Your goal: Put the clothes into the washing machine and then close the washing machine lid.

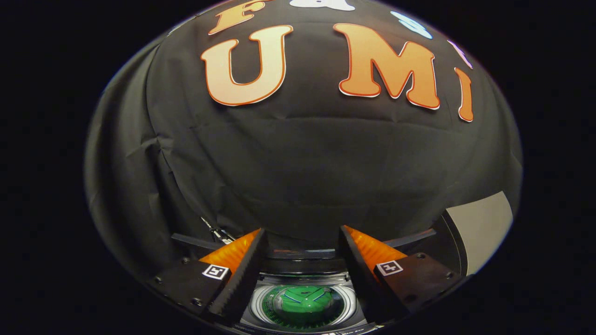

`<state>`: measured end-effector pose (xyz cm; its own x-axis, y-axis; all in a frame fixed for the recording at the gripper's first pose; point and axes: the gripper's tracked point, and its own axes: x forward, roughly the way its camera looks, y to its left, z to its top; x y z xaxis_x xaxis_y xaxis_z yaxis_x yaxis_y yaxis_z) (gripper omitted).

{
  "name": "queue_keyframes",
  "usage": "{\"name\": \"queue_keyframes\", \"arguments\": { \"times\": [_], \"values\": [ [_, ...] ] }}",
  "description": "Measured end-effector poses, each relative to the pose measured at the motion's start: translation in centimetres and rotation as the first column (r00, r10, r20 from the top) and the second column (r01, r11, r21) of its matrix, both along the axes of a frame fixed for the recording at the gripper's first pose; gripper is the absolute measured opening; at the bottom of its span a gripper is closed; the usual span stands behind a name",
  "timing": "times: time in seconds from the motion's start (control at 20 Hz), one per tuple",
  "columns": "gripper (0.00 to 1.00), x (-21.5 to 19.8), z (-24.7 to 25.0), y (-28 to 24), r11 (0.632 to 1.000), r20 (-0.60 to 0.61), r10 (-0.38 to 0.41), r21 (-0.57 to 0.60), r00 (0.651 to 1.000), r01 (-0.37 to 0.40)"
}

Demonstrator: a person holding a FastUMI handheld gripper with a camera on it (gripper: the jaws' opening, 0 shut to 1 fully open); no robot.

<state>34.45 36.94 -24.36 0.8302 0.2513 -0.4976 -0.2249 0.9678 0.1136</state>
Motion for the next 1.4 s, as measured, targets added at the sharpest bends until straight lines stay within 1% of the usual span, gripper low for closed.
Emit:
{"name": "queue_keyframes", "arguments": {
  "times": [0.45,0.9,1.05,1.4],
  "values": [
    [0.99,-3.3,-0.1,-0.7,1.000,0.010,0.005,-0.013,1.000,-0.005],
    [0.99,-6.4,-1.9,-0.7,1.000,-0.001,0.014,-0.011,1.000,-0.014],
    [0.99,-6.7,-1.8,-0.9,1.000,0.028,0.012,-0.001,1.000,-0.012],
    [0.99,-7.6,-2.6,-1.1,1.000,0.028,0.016,0.001,0.999,-0.016]
  ]
}}
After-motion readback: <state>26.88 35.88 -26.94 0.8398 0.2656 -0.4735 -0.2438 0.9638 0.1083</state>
